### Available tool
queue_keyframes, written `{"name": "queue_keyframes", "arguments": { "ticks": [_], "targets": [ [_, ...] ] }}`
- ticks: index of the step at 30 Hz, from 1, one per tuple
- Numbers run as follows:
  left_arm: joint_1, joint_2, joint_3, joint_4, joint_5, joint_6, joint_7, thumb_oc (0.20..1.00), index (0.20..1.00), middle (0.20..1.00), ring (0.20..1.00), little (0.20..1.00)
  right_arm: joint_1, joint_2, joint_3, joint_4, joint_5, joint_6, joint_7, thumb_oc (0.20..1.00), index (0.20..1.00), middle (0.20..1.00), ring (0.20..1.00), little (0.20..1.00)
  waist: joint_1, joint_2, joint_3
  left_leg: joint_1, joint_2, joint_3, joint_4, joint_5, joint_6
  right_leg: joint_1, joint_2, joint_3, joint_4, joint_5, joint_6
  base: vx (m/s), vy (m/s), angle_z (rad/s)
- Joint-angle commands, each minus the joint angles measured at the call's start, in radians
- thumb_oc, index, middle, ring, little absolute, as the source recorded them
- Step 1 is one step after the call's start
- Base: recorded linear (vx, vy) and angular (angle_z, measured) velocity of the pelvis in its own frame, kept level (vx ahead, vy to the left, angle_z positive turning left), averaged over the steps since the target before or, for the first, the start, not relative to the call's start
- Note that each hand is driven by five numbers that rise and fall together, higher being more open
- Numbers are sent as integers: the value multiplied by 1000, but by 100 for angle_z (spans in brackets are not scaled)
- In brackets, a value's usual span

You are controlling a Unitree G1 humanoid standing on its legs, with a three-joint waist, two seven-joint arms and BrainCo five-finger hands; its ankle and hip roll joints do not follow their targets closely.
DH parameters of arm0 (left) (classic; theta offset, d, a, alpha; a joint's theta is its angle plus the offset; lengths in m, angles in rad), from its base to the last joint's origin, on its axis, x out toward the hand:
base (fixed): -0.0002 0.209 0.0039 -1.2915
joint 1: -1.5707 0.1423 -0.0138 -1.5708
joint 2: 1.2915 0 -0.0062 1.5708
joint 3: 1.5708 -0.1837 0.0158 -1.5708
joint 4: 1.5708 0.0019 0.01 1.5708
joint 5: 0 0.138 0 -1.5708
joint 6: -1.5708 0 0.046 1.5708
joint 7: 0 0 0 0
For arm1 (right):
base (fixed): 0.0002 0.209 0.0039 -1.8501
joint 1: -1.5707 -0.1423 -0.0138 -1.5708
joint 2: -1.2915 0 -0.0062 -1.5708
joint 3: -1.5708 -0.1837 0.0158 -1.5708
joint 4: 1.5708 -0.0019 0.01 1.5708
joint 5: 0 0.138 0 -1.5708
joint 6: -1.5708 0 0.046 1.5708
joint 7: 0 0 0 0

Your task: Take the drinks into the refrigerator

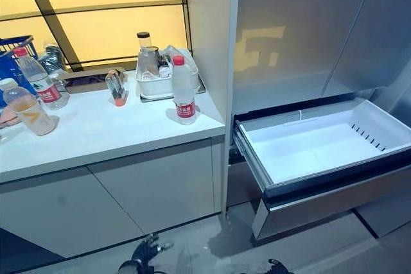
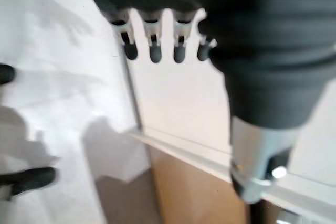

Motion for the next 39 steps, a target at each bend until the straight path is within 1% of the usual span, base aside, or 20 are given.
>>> {"name": "queue_keyframes", "arguments": {
  "ticks": [1, 2, 4, 5, 6, 7, 8, 9, 10, 14, 15, 17, 20, 21, 24, 26, 27, 31, 38, 39],
  "targets": [
    [-18, 44, -13, -137, -57, -65, -37, 1000, 1000, 1000, 1000, 1000, -45, -1, -1, 17, -1, -30, 5, 1000, 1000, 1000, 1000, 1000, 6, -32, 23, -57, -71, -13, 50, -32, 62, 108, -2, -4, 71, -151, 48, 0, 0, 0],
    [9, 71, -20, -241, -74, -71, -60, 1000, 1000, 1000, 1000, 1000, -48, -7, -3, 13, -2, -30, 11, 1000, 1000, 1000, 1000, 1000, 8, -31, 22, -55, -71, -12, 51, -32, 62, 107, -3, -2, 71, -150, 48, 0, 0, 0],
    [10, 72, -20, -243, -74, -70, -60, 1000, 1000, 1000, 1000, 1000, -47, -7, -3, 13, -2, -30, 11, 1000, 1000, 1000, 1000, 1000, 8, -31, 22, -54, -71, -11, 51, -32, 62, 108, -3, -1, 71, -150, 48, 0, 0, 0],
    [23, 91, -25, -320, -96, -75, -77, 1000, 1000, 1000, 1000, 1000, -54, -12, -6, 18, -2, -29, 16, 1000, 1000, 1000, 1000, 1000, 10, -30, 20, -53, -71, -11, 49, -32, 62, 109, -3, 3, 71, -150, 49, 0, 0, 0],
    [23, 91, -25, -320, -96, -75, -77, 1000, 1000, 1000, 1000, 1000, -54, -12, -6, 18, -2, -29, 16, 1000, 1000, 1000, 1000, 1000, 10, -30, 20, -53, -71, -11, 49, -32, 62, 109, -3, 3, 71, -150, 49, 0, 0, 0],
    [38, 106, -27, -415, -128, -82, -101, 1000, 1000, 1000, 1000, 1000, -63, -14, -8, 23, -4, -29, 21, 1000, 1000, 1000, 1000, 1000, 12, -28, 18, -49, -71, -8, 47, -33, 61, 110, -2, 4, 70, -149, 49, 0, 0, 0],
    [42, 114, -23, -463, -142, -87, -105, 1000, 1000, 1000, 1000, 1000, -66, -14, -8, 26, -4, -29, 23, 1000, 1000, 1000, 1000, 1000, 13, -29, 17, -47, -71, -7, 46, -33, 61, 110, -2, 5, 69, -149, 49, 0, 0, 0],
    [43, 114, -23, -464, -142, -86, -105, 1000, 1000, 1000, 1000, 1000, -65, -14, -8, 26, -4, -29, 23, 1000, 1000, 1000, 1000, 1000, 13, -29, 17, -47, -71, -7, 46, -33, 61, 111, -2, 5, 69, -149, 49, 0, 0, 0],
    [55, 131, -18, -577, -171, -97, -131, 1000, 1000, 1000, 1000, 1000, -69, -9, -4, 32, -6, -28, 28, 1000, 1000, 1000, 1000, 1000, 16, -29, 15, -44, -70, -6, 46, -35, 62, 112, -2, 7, 70, -149, 49, 0, 0, 0],
    [56, 149, -16, -733, -220, -109, -155, 1000, 1000, 1000, 1000, 1000, -75, 2, 5, 43, -10, -29, 32, 1000, 1000, 1000, 1000, 1000, 19, -31, 12, -39, -69, -3, 43, -37, 60, 113, -2, 9, 69, -148, 50, 0, 0, 0],
    [57, 150, -16, -734, -220, -108, -155, 1000, 1000, 1000, 1000, 1000, -75, 2, 5, 44, -10, -29, 31, 1000, 1000, 1000, 1000, 1000, 19, -31, 13, -38, -69, -3, 43, -37, 60, 114, -2, 9, 69, -149, 50, 0, 0, 0],
    [50, 158, 4, -868, -269, -125, -170, 1000, 1000, 1000, 1000, 1000, -78, 11, 11, 46, -12, -29, 33, 1000, 1000, 1000, 1000, 1000, 19, -32, 12, -36, -69, -2, 40, -38, 60, 113, -1, 10, 69, -149, 50, 0, 0, 0],
    [44, 152, 7, -901, -277, -132, -162, 1000, 1000, 1000, 1000, 1000, -79, 18, 18, 49, -15, -29, 33, 1000, 1000, 1000, 1000, 1000, 18, -33, 12, -35, -69, -1, 40, -39, 60, 113, -1, 12, 69, -149, 49, 0, 0, 0],
    [26, 142, 12, -951, -295, -139, -148, 1000, 1000, 1000, 1000, 1000, -81, 24, 25, 51, -18, -29, 32, 1000, 1000, 1000, 1000, 1000, 18, -33, 12, -36, -69, -2, 40, -40, 60, 114, -1, 12, 70, -149, 48, -37, -5, 0],
    [16, 133, 27, -1004, -310, -145, -130, 1000, 1000, 1000, 1000, 1000, -83, 31, 29, 48, -19, -29, 26, 1000, 1000, 1000, 1000, 1000, 19, -35, 12, -46, -71, 1, 44, -33, 60, 102, -3, 15, 73, -142, 46, -24, -2, 0],
    [14, 132, 33, -1024, -318, -146, -124, 1000, 1000, 1000, 1000, 1000, -83, 34, 33, 49, -22, -28, 25, 1000, 1000, 1000, 1000, 1000, 18, -33, 13, -36, -69, 1, 42, -42, 60, 111, -1, 13, 71, -149, 47, 18, 3, -1],
    [-1, 126, 38, -1046, -326, -144, -108, 1000, 1000, 1000, 1000, 1000, -84, 38, 39, 49, -26, -26, 23, 1000, 1000, 1000, 1000, 1000, 18, -35, 12, -43, -70, 3, 44, -34, 60, 103, -2, 13, 74, -141, 45, 0, 0, 0],
    [-45, 127, 60, -1114, -352, -148, -85, 1000, 1000, 1000, 1000, 1000, -81, 46, 51, 46, -29, -24, 23, 1000, 1000, 1000, 1000, 1000, 14, -33, 13, -41, -71, 5, 43, -34, 59, 106, -2, 12, 73, -142, 44, 0, 0, 0],
    [-135, 127, 72, -1138, -366, -155, -32, 1000, 1000, 1000, 1000, 1000, -76, 53, 68, 46, -30, -15, 24, 1000, 1000, 1000, 1000, 1000, 7, -27, 10, -38, -72, 7, 41, -34, 59, 109, -3, 11, 72, -141, 44, 0, 0, 0],
    [-171, 134, 84, -1127, -352, -159, -8, 1000, 1000, 1000, 1000, 1000, -74, 53, 75, 45, -32, -14, 25, 1000, 1000, 1000, 1000, 1000, 4, -26, 8, -36, -71, 7, 39, -35, 58, 111, -3, 10, 70, -142, 45, 0, 0, 0]
  ]
}}
